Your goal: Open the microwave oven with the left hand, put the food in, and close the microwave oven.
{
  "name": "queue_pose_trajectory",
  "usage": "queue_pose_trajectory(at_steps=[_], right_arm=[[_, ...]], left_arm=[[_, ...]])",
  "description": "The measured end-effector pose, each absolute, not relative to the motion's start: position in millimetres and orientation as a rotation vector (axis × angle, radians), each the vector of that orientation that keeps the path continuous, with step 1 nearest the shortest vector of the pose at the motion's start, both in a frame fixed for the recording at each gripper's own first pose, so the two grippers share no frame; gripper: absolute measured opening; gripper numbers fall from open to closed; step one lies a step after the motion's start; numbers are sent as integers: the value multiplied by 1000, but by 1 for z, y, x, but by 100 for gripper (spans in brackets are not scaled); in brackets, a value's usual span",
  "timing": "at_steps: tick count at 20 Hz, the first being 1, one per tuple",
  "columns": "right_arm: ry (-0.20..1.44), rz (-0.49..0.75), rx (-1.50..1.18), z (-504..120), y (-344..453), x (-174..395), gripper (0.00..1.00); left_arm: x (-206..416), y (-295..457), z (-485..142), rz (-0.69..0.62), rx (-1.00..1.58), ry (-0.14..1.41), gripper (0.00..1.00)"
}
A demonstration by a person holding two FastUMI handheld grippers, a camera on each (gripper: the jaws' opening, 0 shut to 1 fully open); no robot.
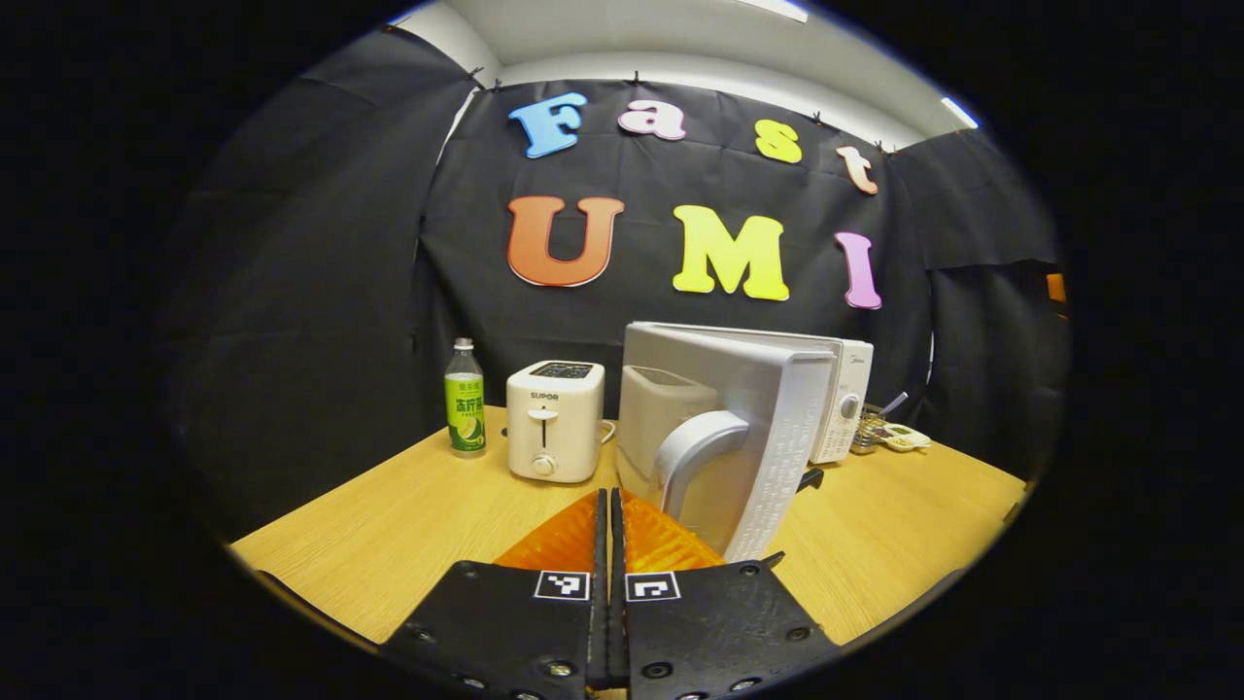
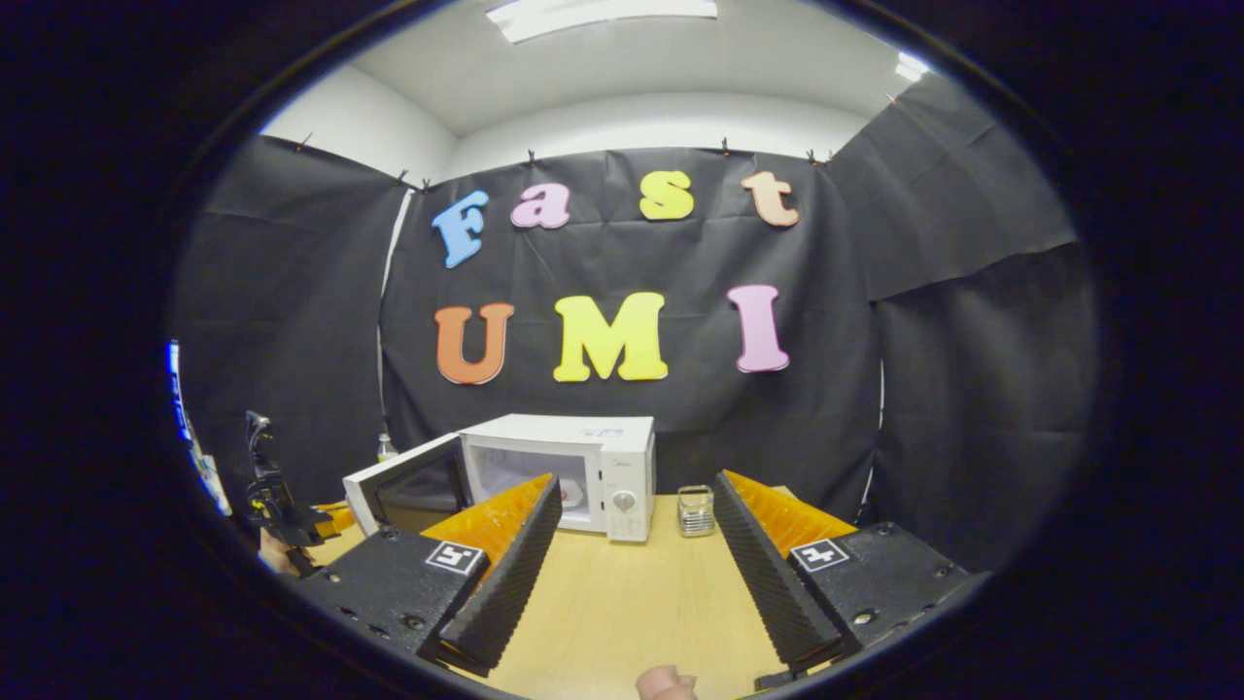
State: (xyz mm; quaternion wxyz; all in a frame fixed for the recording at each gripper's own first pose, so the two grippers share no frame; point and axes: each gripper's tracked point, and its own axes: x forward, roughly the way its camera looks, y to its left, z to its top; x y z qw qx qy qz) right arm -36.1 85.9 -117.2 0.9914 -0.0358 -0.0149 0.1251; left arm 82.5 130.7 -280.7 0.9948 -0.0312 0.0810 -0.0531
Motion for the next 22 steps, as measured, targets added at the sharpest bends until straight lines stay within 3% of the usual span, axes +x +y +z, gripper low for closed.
queue_pose_trajectory(at_steps=[10,22], right_arm=[[-65,203,-33,-101,33,-86,100],[-109,160,-10,-89,-16,-94,99]], left_arm=[[108,35,-280,-245,-34,125,0],[177,-70,-284,-391,-34,152,0]])
